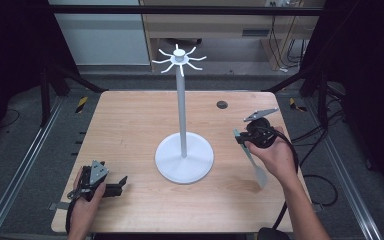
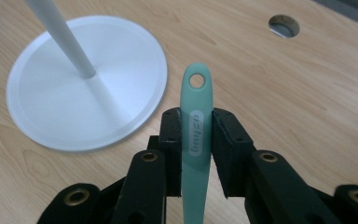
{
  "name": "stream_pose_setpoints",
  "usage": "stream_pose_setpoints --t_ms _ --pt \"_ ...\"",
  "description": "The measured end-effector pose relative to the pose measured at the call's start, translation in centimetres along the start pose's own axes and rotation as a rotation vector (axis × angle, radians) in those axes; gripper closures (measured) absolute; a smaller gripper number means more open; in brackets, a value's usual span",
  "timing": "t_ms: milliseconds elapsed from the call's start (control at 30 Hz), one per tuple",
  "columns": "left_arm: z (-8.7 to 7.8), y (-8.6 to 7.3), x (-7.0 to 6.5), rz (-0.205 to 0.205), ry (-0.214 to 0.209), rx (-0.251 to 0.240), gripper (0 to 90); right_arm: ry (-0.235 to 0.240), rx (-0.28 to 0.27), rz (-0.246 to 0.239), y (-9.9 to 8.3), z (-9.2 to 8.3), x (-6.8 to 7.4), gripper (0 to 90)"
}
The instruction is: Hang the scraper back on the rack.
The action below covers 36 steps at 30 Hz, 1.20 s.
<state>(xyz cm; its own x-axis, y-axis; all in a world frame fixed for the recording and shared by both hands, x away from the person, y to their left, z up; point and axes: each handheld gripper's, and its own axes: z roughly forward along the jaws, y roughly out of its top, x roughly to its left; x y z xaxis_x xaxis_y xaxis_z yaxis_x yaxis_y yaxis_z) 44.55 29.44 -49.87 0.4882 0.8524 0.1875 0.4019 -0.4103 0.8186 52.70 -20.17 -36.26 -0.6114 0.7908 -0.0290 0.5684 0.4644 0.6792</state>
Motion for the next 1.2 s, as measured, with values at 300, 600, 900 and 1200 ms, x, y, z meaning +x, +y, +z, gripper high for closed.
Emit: stream_pose_setpoints --t_ms 300,600,900,1200 --pt "-0.1 0.0 0.1 -0.004 0.003 -0.004 2.5 -0.005 -0.074 0.000 0.9 -1.6 0.0 74.3" --pt "-0.6 -0.1 0.5 -0.026 0.029 -0.030 2.5 -0.008 -0.135 -0.005 1.4 -2.8 0.2 74.3" --pt "-0.8 -0.1 0.7 -0.036 0.034 -0.038 2.4 -0.015 -0.212 0.014 1.3 -3.4 0.1 74.3" --pt "-1.0 -0.2 0.7 -0.037 0.035 -0.038 2.4 -0.013 -0.292 0.013 1.8 -4.2 0.7 74.2"
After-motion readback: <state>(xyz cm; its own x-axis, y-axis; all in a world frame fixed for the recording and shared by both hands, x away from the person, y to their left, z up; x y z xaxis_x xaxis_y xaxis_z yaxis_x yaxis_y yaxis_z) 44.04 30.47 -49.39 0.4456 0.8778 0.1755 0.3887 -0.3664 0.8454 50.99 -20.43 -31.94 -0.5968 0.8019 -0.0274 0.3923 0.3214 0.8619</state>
